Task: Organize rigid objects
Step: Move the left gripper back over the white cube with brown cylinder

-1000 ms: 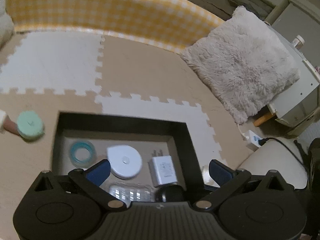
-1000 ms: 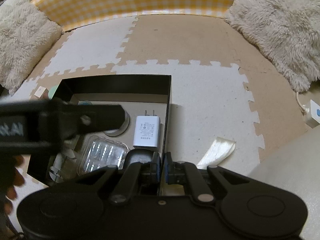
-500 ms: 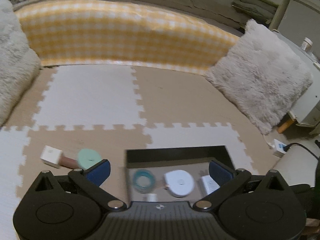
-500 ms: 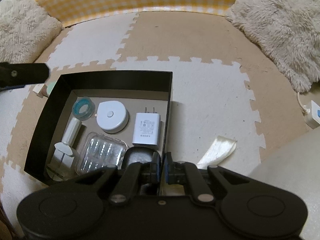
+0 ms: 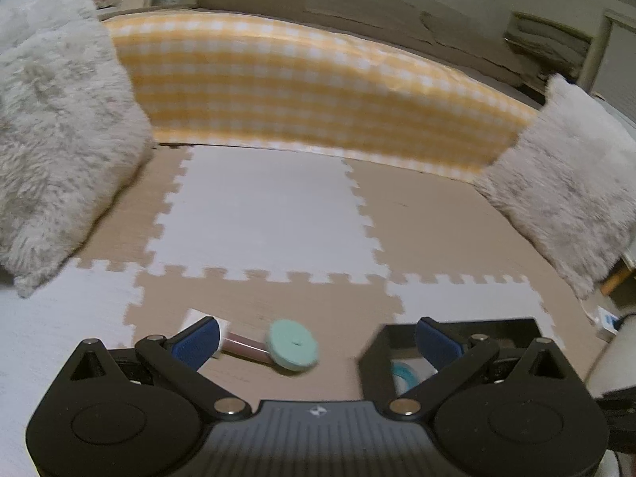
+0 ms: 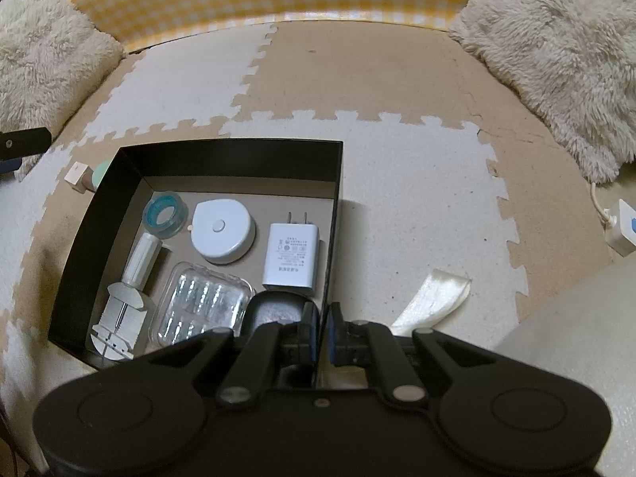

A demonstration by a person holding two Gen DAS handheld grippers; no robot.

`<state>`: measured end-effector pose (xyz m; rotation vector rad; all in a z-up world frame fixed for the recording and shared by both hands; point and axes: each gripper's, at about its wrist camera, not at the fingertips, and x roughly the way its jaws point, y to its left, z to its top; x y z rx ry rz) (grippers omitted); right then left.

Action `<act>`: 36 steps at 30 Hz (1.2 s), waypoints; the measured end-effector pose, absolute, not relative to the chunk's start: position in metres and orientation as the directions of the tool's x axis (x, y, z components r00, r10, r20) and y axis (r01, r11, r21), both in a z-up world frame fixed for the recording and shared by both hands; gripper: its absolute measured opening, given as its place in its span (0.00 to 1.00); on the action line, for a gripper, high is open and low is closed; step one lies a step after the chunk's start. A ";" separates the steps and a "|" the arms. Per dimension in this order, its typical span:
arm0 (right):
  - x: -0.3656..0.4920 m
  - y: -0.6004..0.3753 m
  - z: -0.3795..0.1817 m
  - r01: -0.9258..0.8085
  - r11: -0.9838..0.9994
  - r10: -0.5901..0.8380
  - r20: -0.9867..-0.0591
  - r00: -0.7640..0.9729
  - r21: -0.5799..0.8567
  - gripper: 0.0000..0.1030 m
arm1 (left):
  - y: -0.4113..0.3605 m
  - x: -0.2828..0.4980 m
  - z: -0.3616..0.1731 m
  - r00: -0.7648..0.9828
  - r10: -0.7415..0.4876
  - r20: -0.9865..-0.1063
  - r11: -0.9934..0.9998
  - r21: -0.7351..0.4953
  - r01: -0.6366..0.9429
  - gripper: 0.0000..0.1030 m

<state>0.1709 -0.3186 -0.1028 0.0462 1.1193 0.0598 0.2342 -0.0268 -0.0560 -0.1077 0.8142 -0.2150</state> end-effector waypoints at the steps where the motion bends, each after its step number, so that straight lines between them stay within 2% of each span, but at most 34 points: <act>1: 0.171 -0.319 -0.103 -0.025 0.997 0.071 -0.898 0.435 0.067 0.06 | -0.021 0.237 -0.058 0.670 -0.222 -0.709 0.975 -0.176 0.137 1.00; 5: 0.172 -0.320 -0.103 -0.020 0.997 0.076 -0.898 0.434 0.075 0.06 | 0.000 0.250 -0.070 0.657 -0.209 -0.724 0.976 -0.194 0.097 1.00; 10: 0.172 -0.320 -0.104 -0.019 0.997 0.074 -0.899 0.433 0.072 0.06 | 0.016 0.262 -0.084 0.668 -0.164 -0.726 0.986 -0.144 0.085 1.00; 18: 0.172 -0.319 -0.104 -0.021 0.997 0.072 -0.899 0.431 0.070 0.06 | 0.026 0.274 -0.112 0.642 -0.195 -0.742 0.976 -0.085 0.199 1.00; 20: 0.172 -0.319 -0.104 -0.024 0.998 0.070 -0.900 0.431 0.066 0.06 | 0.026 0.276 -0.116 0.641 -0.180 -0.747 0.977 -0.058 0.207 0.94; 22: 0.172 -0.318 -0.104 -0.026 0.998 0.068 -0.900 0.430 0.063 0.06 | 0.025 0.280 -0.120 0.635 -0.166 -0.755 0.977 -0.039 0.208 0.75; 24: 0.172 -0.318 -0.104 -0.026 0.998 0.069 -0.900 0.430 0.064 0.06 | 0.026 0.283 -0.125 0.628 -0.166 -0.760 0.977 -0.039 0.211 0.71; 29: 0.172 -0.318 -0.104 -0.026 0.998 0.069 -0.900 0.430 0.064 0.06 | 0.029 0.288 -0.136 0.618 -0.168 -0.768 0.977 -0.045 0.211 0.69; 32: 0.172 -0.318 -0.104 -0.027 0.998 0.069 -0.900 0.430 0.064 0.06 | 0.032 0.290 -0.140 0.619 -0.181 -0.764 0.976 -0.061 0.209 0.59; 34: 0.173 -0.318 -0.105 -0.027 0.998 0.070 -0.900 0.429 0.064 0.06 | 0.034 0.291 -0.140 0.625 -0.189 -0.757 0.977 -0.084 0.195 0.47; 36: 0.173 -0.317 -0.105 -0.028 0.998 0.069 -0.901 0.429 0.063 0.06 | 0.035 0.292 -0.139 0.629 -0.186 -0.755 0.979 -0.090 0.181 0.40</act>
